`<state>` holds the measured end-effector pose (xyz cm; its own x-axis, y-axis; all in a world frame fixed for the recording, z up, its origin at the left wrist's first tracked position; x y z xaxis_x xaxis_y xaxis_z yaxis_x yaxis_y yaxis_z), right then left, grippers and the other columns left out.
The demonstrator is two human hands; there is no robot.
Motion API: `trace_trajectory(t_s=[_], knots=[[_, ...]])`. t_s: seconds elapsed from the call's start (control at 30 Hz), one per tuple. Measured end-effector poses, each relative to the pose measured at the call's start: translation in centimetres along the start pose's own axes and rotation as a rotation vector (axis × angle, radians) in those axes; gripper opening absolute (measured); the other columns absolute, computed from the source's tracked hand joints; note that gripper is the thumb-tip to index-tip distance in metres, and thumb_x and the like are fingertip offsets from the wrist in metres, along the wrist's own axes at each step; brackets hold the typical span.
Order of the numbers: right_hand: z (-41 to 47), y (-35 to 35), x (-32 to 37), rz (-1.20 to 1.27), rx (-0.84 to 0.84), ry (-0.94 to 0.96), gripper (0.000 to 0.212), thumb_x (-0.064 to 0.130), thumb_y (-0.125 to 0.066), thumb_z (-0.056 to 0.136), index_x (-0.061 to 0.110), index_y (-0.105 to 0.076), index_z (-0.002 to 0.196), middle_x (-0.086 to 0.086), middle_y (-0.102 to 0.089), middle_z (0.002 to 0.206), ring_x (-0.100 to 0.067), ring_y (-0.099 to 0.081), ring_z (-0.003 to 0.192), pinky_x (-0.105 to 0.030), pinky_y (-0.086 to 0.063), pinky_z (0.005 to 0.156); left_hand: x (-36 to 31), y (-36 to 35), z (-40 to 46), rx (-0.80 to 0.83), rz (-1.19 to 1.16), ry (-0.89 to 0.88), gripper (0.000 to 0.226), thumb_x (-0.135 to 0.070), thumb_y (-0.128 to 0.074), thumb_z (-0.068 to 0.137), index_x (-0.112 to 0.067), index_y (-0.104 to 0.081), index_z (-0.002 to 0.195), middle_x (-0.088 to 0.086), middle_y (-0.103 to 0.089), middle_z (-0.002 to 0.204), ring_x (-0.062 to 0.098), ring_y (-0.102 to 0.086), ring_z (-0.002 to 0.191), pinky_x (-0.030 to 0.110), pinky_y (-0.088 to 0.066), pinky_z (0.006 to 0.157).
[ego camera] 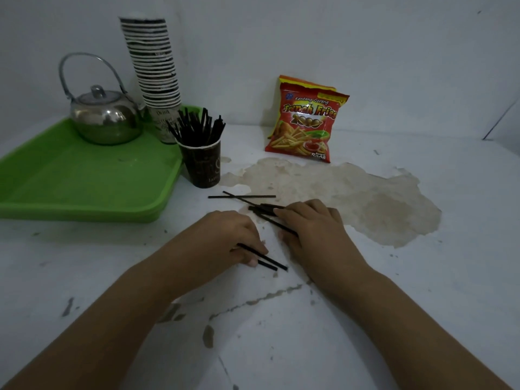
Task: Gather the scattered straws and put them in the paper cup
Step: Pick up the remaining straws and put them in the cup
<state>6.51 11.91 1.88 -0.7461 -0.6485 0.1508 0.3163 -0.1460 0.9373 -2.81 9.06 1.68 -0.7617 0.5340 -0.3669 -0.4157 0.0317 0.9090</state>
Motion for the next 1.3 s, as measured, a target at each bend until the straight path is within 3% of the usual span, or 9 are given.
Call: trace_trajectory(t_s=[0.13, 0.23, 0.37, 0.5, 0.67, 0.77, 0.97, 1.17, 1.3], knots=[[0.1, -0.1, -0.2, -0.042, 0.001, -0.015, 0.032, 0.022, -0.044, 0.087, 0.019, -0.062, 0.113, 0.0, -0.065, 0.107, -0.026, -0.052, 0.101, -0.038, -0.037, 0.079, -0.3, 0.1, 0.1, -0.027, 0.001, 0.004, 0.023, -0.027, -0.067, 0.065, -0.02, -0.076, 0.084, 0.003, -0.073, 0.081, 0.008, -0.049, 0.088, 0.012, -0.032, 0.07], [0.1, 0.1, -0.1, -0.072, -0.018, -0.014, 0.023, 0.019, -0.051, 0.086, 0.019, -0.067, 0.102, 0.001, -0.066, 0.101, -0.026, -0.052, 0.099, -0.039, -0.036, 0.078, -0.4, 0.3, 0.2, -0.036, -0.021, 0.018, 0.021, -0.026, -0.066, 0.067, -0.019, -0.076, 0.083, 0.002, -0.072, 0.08, 0.009, -0.049, 0.088, 0.014, -0.034, 0.069], [0.2, 0.4, -0.3, -0.1, -0.055, -0.039, 0.026, 0.026, -0.046, 0.086, 0.017, -0.07, 0.093, 0.0, -0.065, 0.099, -0.026, -0.049, 0.099, -0.037, -0.025, 0.083, -0.2, 0.2, 0.0, -0.034, -0.039, 0.064, 0.018, -0.029, -0.062, 0.073, -0.021, -0.074, 0.083, -0.003, -0.07, 0.082, 0.006, -0.053, 0.079, 0.006, -0.035, 0.066], [0.1, 1.3, -0.9, -0.189, -0.04, -0.117, 0.029, 0.035, -0.047, 0.09, 0.016, -0.068, 0.098, -0.001, -0.059, 0.105, -0.024, -0.043, 0.106, -0.039, -0.015, 0.091, -0.2, -0.1, 0.0, -0.023, -0.015, 0.087, 0.006, -0.021, -0.068, 0.081, -0.021, -0.071, 0.086, -0.004, -0.066, 0.088, 0.005, -0.052, 0.08, 0.009, -0.033, 0.069], [-0.2, 2.3, -1.6, -0.194, -0.037, -0.168, 0.03, 0.039, -0.049, 0.088, 0.016, -0.061, 0.104, -0.001, -0.057, 0.106, -0.024, -0.044, 0.105, -0.041, -0.027, 0.093, -0.4, -0.1, 0.0, -0.028, -0.017, 0.082, 0.005, -0.019, -0.07, 0.08, -0.019, -0.07, 0.085, -0.002, -0.066, 0.087, 0.011, -0.056, 0.082, 0.015, -0.036, 0.07], [0.0, 1.0, -0.9, -0.115, 0.017, -0.094, 0.031, 0.031, -0.053, 0.088, 0.02, -0.056, 0.116, -0.001, -0.058, 0.111, -0.023, -0.047, 0.105, -0.036, -0.031, 0.087, -0.5, 0.0, 0.0, -0.024, -0.012, 0.093, 0.005, -0.019, -0.068, 0.081, -0.018, -0.069, 0.085, -0.001, -0.066, 0.088, 0.012, -0.055, 0.084, 0.022, -0.041, 0.072], [0.2, 0.2, -0.4, -0.152, 0.018, -0.035, 0.022, 0.02, -0.054, 0.089, 0.019, -0.063, 0.109, -0.003, -0.061, 0.102, -0.025, -0.047, 0.1, -0.035, -0.031, 0.081, -0.8, -0.4, 0.1, -0.027, 0.023, 0.097, 0.005, -0.018, -0.063, 0.084, -0.017, -0.065, 0.089, 0.001, -0.062, 0.092, 0.015, -0.053, 0.087, 0.029, -0.041, 0.078], [0.2, -0.1, -0.7, -0.113, 0.009, -0.081, 0.027, 0.012, -0.051, 0.09, 0.016, -0.057, 0.116, -0.006, -0.06, 0.108, -0.026, -0.045, 0.105, -0.035, -0.028, 0.084, -1.9, -0.3, 0.1, -0.039, 0.102, -0.009, 0.02, -0.019, -0.064, 0.07, -0.014, -0.073, 0.087, 0.005, -0.067, 0.071, 0.022, -0.063, 0.064, 0.025, -0.051, 0.056], [0.1, -0.1, -0.4, -0.131, 0.015, -0.07, 0.022, 0.009, -0.048, 0.089, 0.016, -0.06, 0.106, -0.006, -0.058, 0.103, -0.026, -0.044, 0.1, -0.035, -0.027, 0.081, -2.2, -0.3, -0.1, -0.04, 0.087, -0.024, 0.022, -0.024, -0.054, 0.078, -0.017, -0.073, 0.088, 0.004, -0.068, 0.076, 0.021, -0.063, 0.067, 0.028, -0.05, 0.06]])
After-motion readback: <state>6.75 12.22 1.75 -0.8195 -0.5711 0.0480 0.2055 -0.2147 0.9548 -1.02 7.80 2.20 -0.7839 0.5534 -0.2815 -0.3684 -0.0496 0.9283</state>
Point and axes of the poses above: each hand's wrist, its own z-axis towards the middle knuckle, its own y-axis out of the back of the hand, x = y × z, the point moved 9 cm from there along z, towards the middle knuckle
